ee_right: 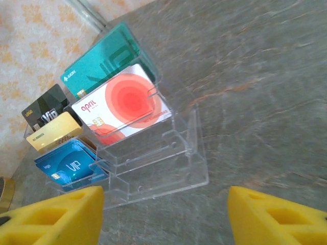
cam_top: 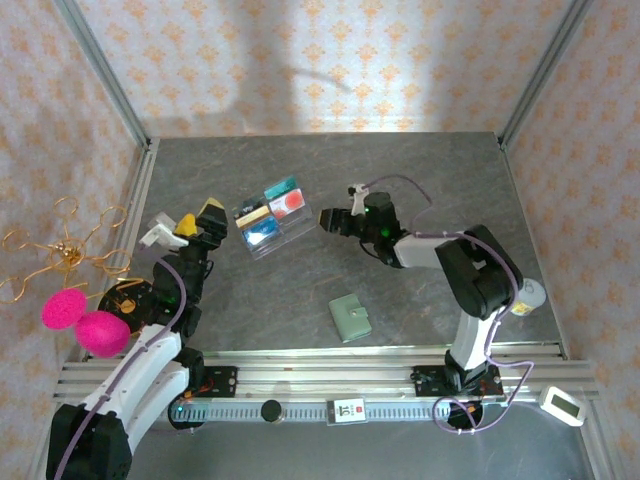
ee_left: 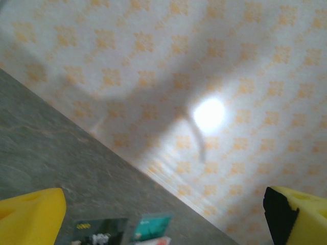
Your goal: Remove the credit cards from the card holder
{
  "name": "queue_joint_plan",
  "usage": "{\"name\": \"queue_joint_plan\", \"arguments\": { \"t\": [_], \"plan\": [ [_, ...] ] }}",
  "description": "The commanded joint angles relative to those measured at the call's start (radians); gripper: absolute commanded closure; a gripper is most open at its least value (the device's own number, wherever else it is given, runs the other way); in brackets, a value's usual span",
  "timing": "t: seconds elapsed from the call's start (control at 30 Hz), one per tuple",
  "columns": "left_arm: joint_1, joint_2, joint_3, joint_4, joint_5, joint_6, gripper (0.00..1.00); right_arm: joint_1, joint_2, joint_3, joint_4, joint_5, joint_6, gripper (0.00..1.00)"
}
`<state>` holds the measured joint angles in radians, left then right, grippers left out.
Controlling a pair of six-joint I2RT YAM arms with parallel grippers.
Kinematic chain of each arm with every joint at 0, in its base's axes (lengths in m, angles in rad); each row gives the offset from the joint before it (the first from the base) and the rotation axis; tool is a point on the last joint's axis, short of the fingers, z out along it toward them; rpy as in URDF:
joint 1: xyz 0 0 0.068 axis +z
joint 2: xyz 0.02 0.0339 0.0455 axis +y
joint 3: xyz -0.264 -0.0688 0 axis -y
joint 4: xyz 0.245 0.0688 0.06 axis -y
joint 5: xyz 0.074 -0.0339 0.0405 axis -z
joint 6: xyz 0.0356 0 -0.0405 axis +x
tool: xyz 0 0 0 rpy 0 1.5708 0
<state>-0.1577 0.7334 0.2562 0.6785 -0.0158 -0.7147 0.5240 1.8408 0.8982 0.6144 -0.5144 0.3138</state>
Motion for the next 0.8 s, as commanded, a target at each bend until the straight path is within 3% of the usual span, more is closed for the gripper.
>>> {"name": "queue_joint_plan", "arguments": {
  "t": [0.0,0.17,0.43,0.63,0.77],
  "plan": [
    [0.009,0.01,-0.014,0.068,0.168,-0.055,0.01,0.02,0.055,0.085,-0.012,-0.004,0.015,0.41],
    [0.007,0.005,-0.035,0.135,0.228,-0.122,0.01,0.028,0.134,0.197,-0.052,0.015,0.029,0.49],
    [0.007,-0.01,-0.002,0.074,0.311,-0.138,0.01,0.036,0.229,0.31,-0.138,0.044,0.024,0.52],
    [-0.002,-0.005,0.008,0.027,0.354,-0.121,0.12,0.057,0.27,0.361,-0.186,0.069,0.002,0.53],
    [-0.011,-0.005,0.009,0.007,0.362,-0.12,0.14,0.062,0.277,0.368,-0.2,0.103,0.006,0.57]
  ]
}}
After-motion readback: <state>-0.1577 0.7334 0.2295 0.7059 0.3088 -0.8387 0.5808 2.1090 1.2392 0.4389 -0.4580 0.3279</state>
